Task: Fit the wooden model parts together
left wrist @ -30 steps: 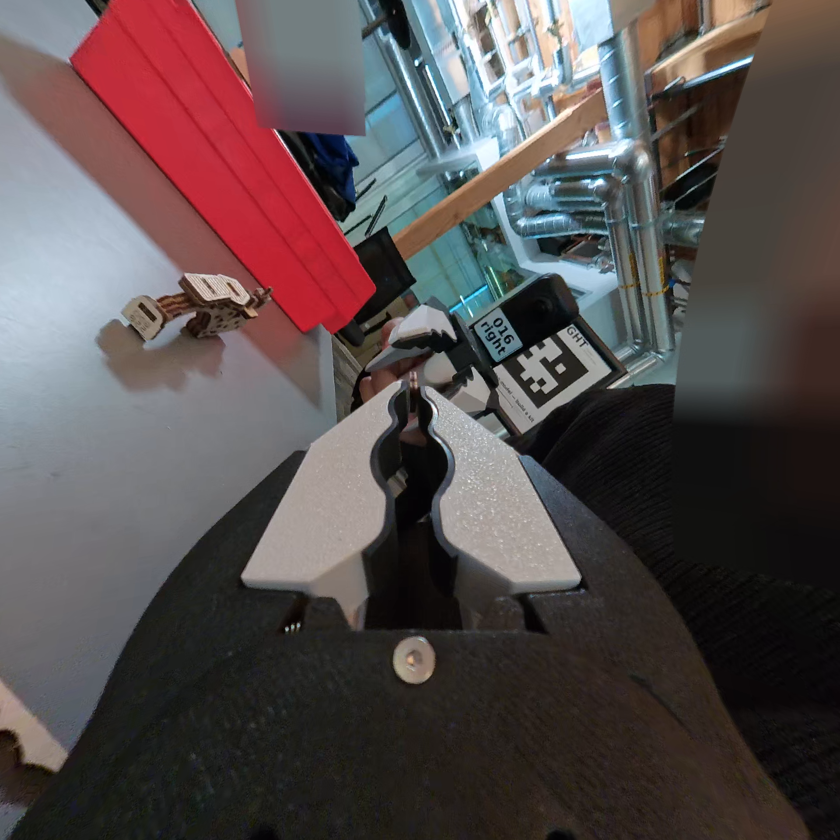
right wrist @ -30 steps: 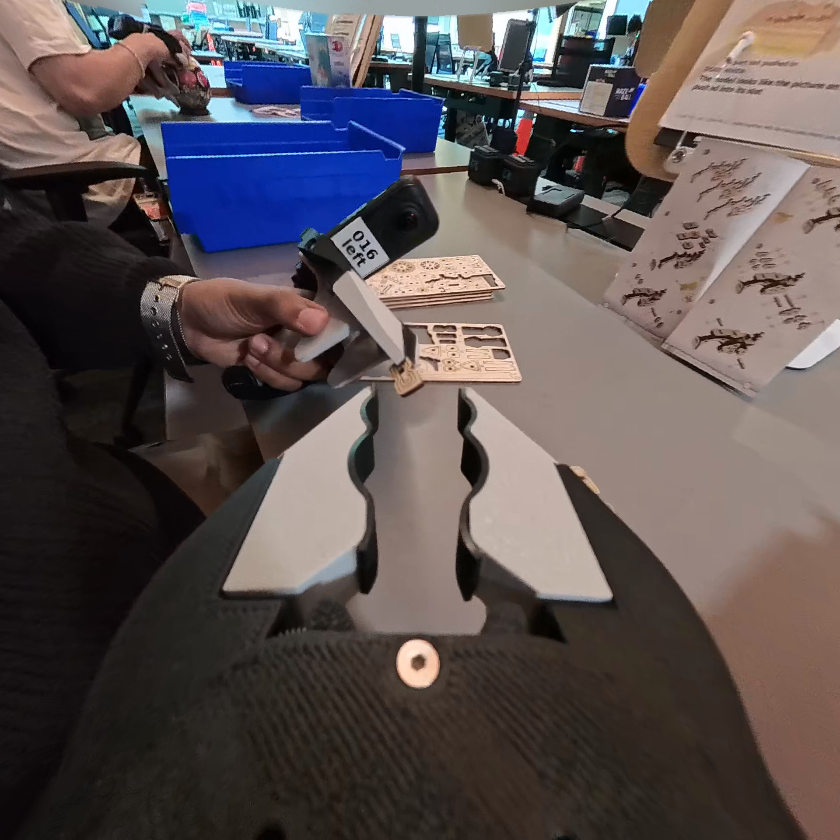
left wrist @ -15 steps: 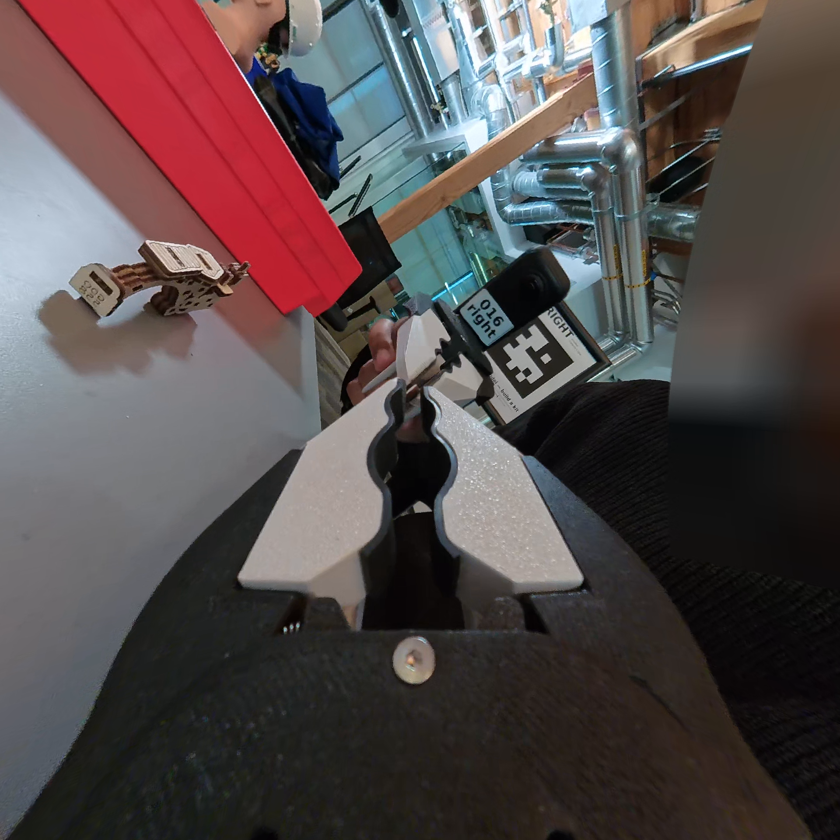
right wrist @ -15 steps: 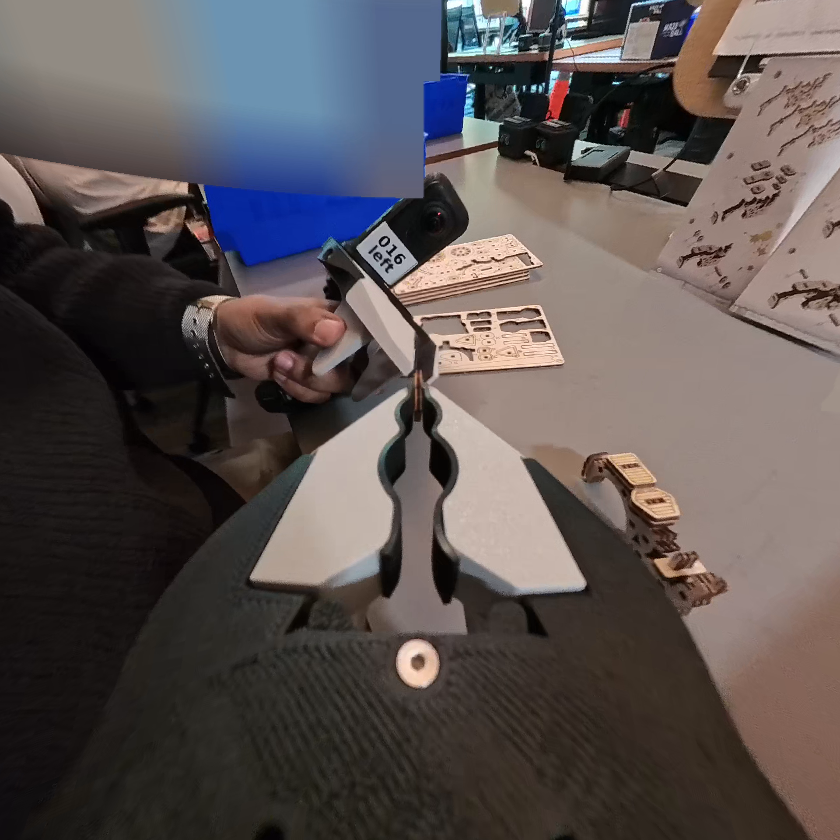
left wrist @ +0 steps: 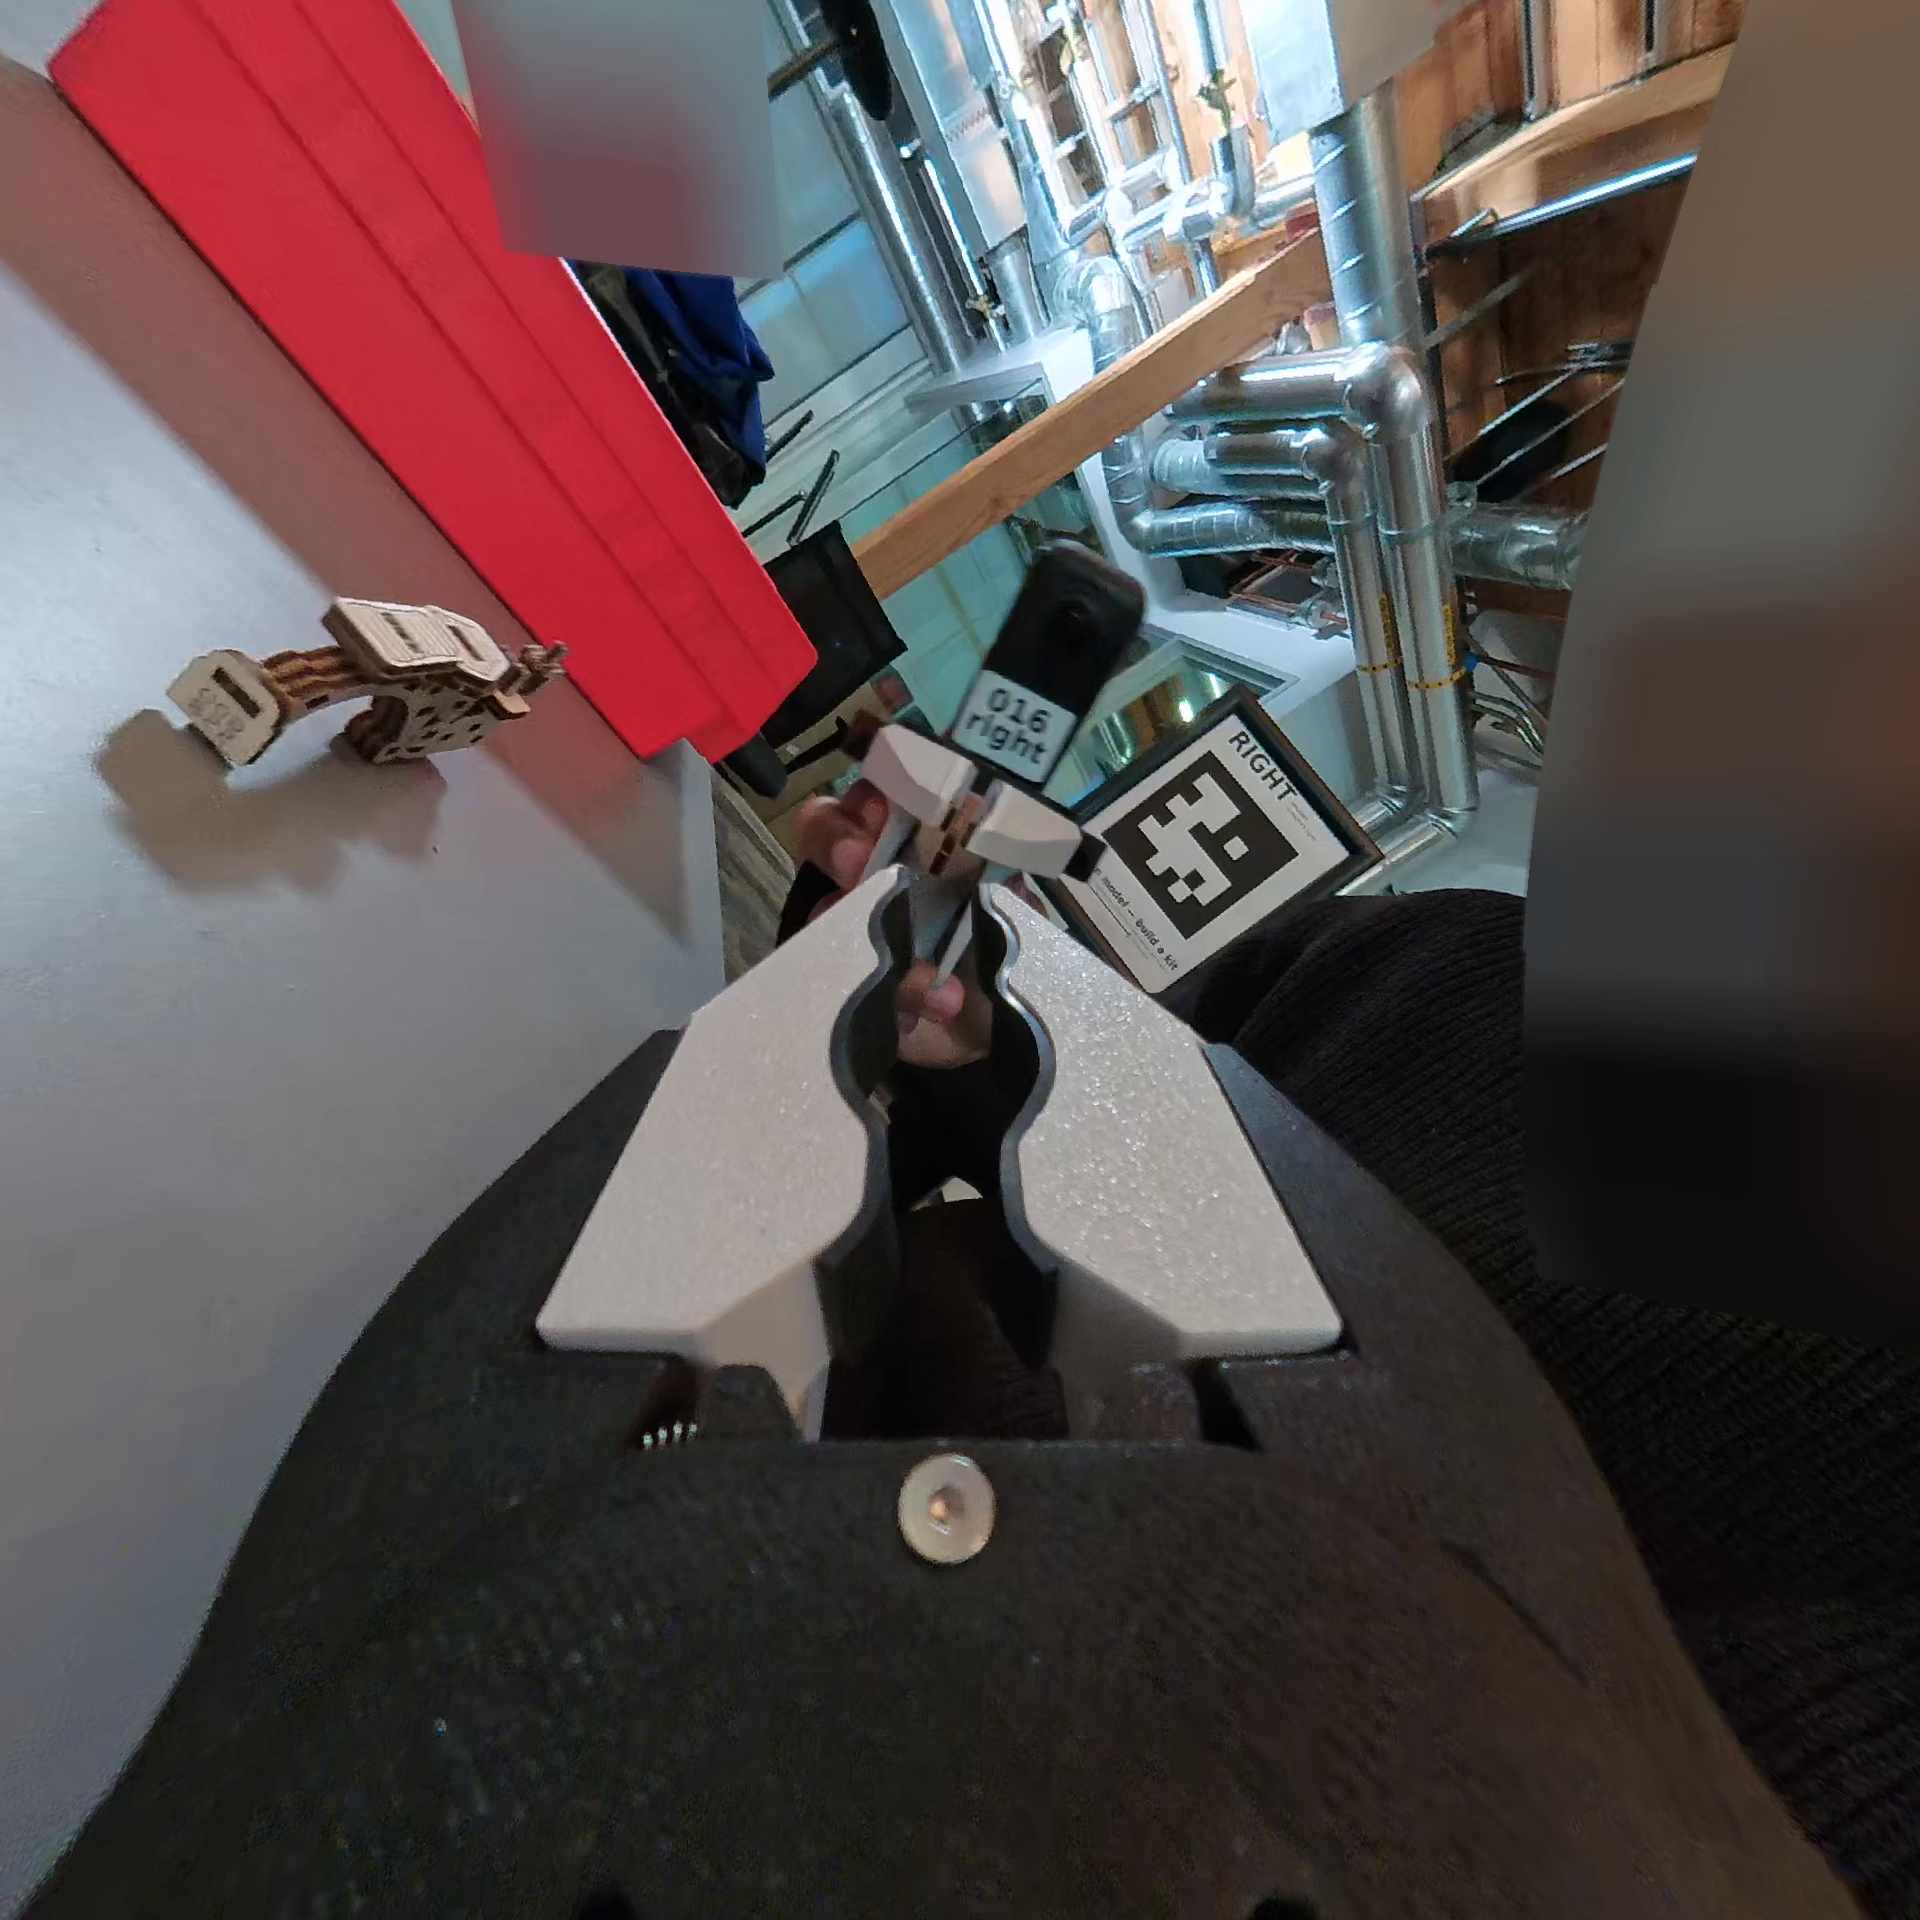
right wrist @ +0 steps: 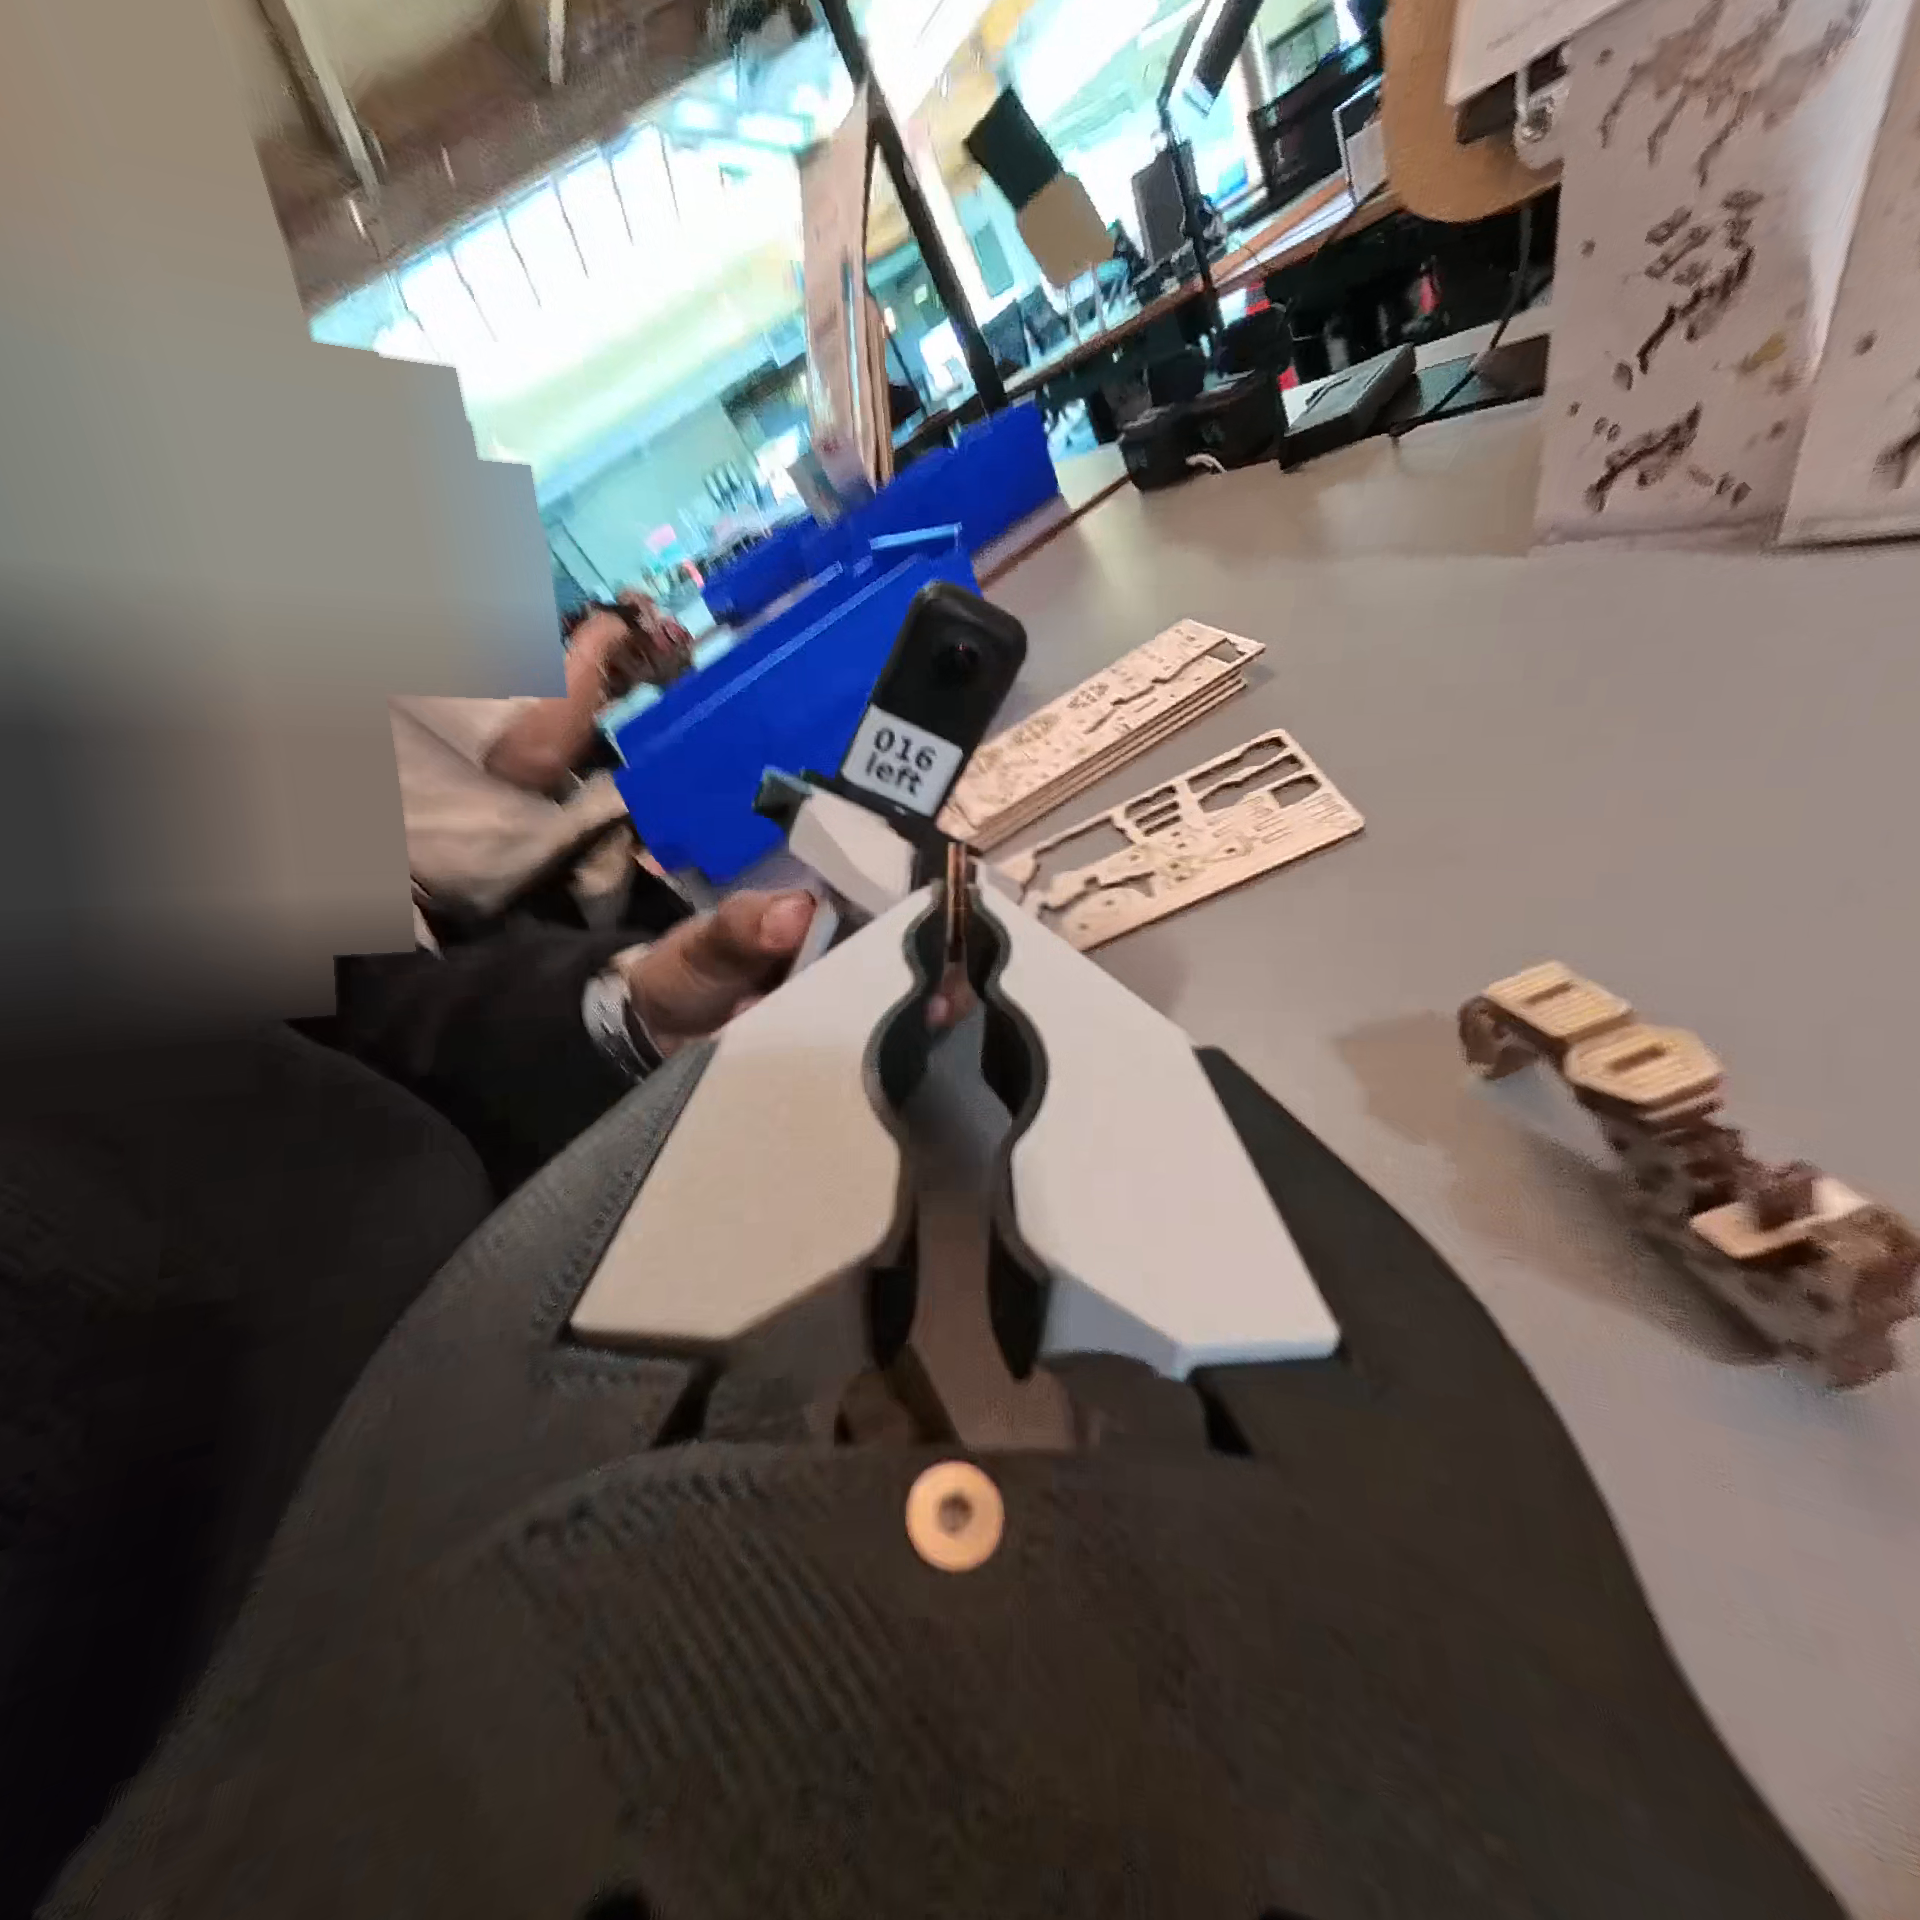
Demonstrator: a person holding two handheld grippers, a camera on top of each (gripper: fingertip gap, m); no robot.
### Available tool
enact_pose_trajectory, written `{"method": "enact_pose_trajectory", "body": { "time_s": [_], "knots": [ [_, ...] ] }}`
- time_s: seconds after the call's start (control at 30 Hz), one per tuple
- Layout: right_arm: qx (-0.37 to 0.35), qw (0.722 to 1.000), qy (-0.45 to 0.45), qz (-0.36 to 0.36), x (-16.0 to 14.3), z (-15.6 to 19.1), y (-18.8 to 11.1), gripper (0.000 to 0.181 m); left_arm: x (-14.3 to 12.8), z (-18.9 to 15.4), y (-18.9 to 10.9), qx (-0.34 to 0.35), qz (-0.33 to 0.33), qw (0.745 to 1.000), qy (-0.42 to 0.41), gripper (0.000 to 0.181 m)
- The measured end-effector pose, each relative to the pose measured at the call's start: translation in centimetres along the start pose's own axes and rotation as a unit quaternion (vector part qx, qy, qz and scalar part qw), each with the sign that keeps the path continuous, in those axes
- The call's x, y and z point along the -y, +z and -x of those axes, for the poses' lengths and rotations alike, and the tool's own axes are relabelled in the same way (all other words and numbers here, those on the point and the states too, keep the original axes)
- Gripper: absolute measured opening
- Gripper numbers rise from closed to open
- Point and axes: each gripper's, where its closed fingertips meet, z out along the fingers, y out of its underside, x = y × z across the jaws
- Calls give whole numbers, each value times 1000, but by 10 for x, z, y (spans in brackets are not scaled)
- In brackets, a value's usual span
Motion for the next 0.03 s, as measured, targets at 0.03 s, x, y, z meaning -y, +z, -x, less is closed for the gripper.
{"method": "enact_pose_trajectory", "body": {
  "time_s": [0.03],
  "knots": [
    [6,999,35,-14,1,-1,1,1,-1,-2,2,-6,2,1000,0,8]
  ]
}}
